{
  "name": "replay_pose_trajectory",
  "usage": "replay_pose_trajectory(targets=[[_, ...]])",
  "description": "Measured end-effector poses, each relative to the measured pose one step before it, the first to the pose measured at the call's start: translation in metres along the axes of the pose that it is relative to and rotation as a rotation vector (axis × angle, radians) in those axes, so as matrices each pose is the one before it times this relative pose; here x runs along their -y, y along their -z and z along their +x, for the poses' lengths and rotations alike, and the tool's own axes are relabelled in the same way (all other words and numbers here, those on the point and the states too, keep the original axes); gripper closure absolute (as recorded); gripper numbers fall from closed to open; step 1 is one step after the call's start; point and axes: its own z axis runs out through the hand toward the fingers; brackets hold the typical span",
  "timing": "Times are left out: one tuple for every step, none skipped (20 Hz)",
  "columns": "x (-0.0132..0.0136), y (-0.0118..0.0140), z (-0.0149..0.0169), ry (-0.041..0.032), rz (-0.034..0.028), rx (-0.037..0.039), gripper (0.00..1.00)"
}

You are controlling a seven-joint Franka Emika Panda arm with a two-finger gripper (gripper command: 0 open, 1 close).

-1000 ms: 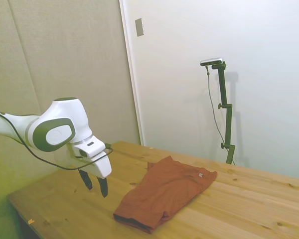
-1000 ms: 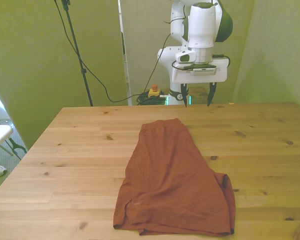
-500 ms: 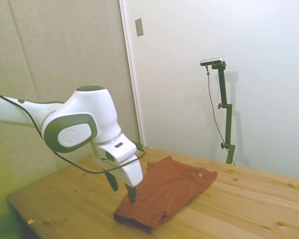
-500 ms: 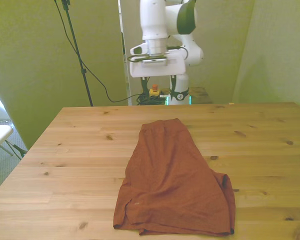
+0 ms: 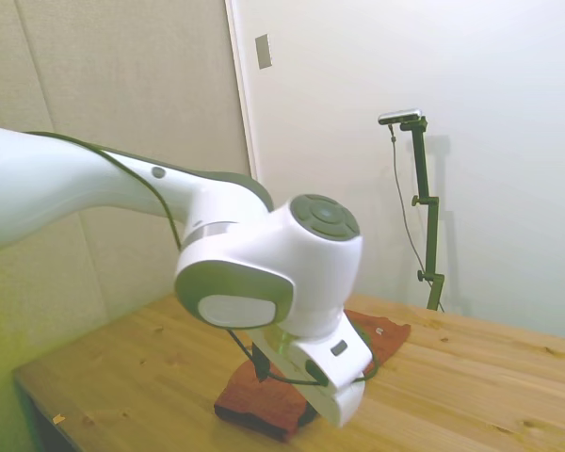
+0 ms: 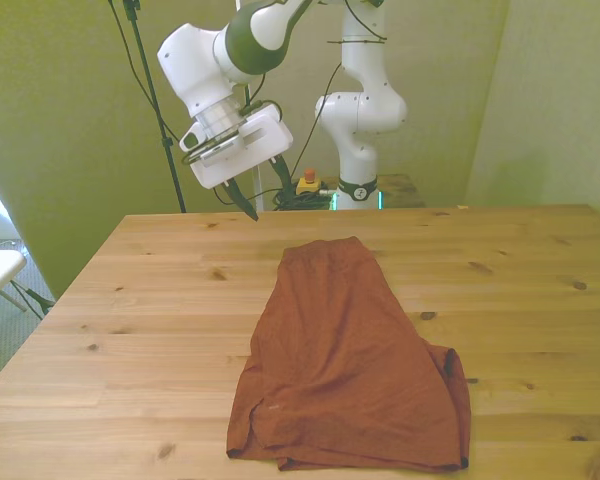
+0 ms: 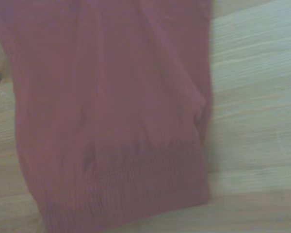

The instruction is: Unfold the shorts

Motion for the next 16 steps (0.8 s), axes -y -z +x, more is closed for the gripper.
replay_pose_trajectory(targets=[[-0.00132, -0.00575, 0.00734, -0.00342, 0.01794, 0.02395, 0.0], [-0.00104, -0.00475, 0.00502, 0.00301, 0.00755, 0.01909, 0.0], [0.00157, -0.00503, 0.00206, 0.01134, -0.00531, 0.02035, 0.0], [0.0013, 0.00029, -0.00029, 0.00276, -0.00011, -0.00018, 0.0], [0.00153, -0.00206, -0.00016, 0.00136, 0.00098, 0.00363, 0.0], [0.00194, -0.00384, 0.00094, -0.0037, 0.00965, 0.00673, 0.0], [0.002, -0.00513, 0.00245, -0.00869, 0.01629, 0.00871, 0.0], [0.00123, -0.00505, 0.00448, -0.01096, 0.014, 0.00925, 0.0], [0.00015, -0.00438, 0.00557, -0.01197, 0.01359, 0.01637, 0.0], [-0.00026, -0.0036, 0.00676, -0.00829, 0.00741, 0.01251, 0.0], [-0.00051, -0.00351, 0.00646, -0.00755, 0.00365, 0.01386, 0.0], [-0.0001, -0.00344, 0.0056, -0.00579, 0.00137, 0.01324, 0.0], [-0.00028, -0.00378, 0.00489, -0.00221, -0.00085, 0.0103, 0.0], [-0.00042, -0.00368, 0.00411, -0.00279, -0.00019, 0.00813, 0.0], [-0.00056, -0.00413, 0.00364, -0.00364, 0.00493, 0.00902, 0.0], [-0.00063, -0.00418, 0.00269, -0.00182, 0.00402, 0.01171, 0.0]])
